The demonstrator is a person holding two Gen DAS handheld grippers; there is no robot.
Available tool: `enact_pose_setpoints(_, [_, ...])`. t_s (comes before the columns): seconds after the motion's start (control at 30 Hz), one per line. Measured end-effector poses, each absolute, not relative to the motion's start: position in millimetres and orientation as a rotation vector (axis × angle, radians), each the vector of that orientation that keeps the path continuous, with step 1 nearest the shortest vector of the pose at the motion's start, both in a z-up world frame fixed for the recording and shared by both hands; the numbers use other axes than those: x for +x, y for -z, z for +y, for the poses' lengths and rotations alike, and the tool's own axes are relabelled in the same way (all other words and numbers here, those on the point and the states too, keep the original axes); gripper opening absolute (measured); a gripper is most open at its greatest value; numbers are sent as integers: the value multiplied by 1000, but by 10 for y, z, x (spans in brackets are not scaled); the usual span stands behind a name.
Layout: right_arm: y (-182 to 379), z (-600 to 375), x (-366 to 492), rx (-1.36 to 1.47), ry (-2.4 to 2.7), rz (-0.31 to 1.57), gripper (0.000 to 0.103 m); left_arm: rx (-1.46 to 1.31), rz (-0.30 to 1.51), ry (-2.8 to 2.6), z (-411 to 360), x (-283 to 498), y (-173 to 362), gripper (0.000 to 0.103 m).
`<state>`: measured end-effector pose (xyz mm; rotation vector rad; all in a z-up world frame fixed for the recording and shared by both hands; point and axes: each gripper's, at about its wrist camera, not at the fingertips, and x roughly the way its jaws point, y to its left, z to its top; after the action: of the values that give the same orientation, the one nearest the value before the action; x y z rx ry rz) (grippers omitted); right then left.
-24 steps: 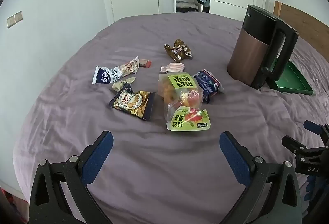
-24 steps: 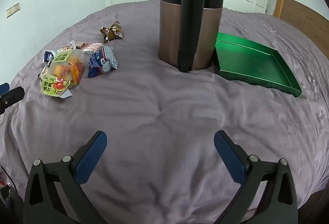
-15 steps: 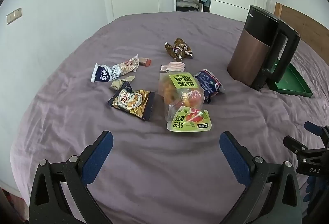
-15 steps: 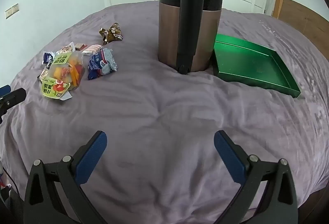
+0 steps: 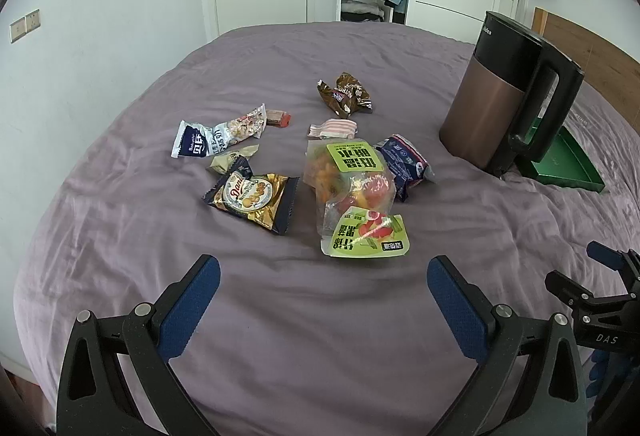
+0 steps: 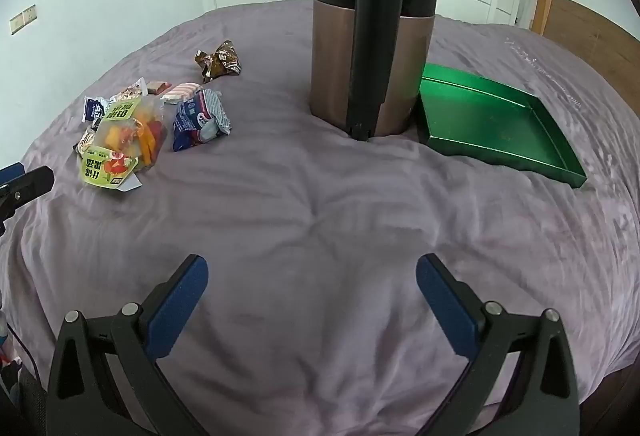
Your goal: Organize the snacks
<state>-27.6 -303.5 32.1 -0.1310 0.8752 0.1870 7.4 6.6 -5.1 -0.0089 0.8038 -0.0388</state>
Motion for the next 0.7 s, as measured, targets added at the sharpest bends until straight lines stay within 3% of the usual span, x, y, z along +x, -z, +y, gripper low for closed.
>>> enact_pose_setpoints(0.7, [-341, -3084, -265, -106, -192, 870, 103, 1, 821, 32, 66, 100, 101, 102])
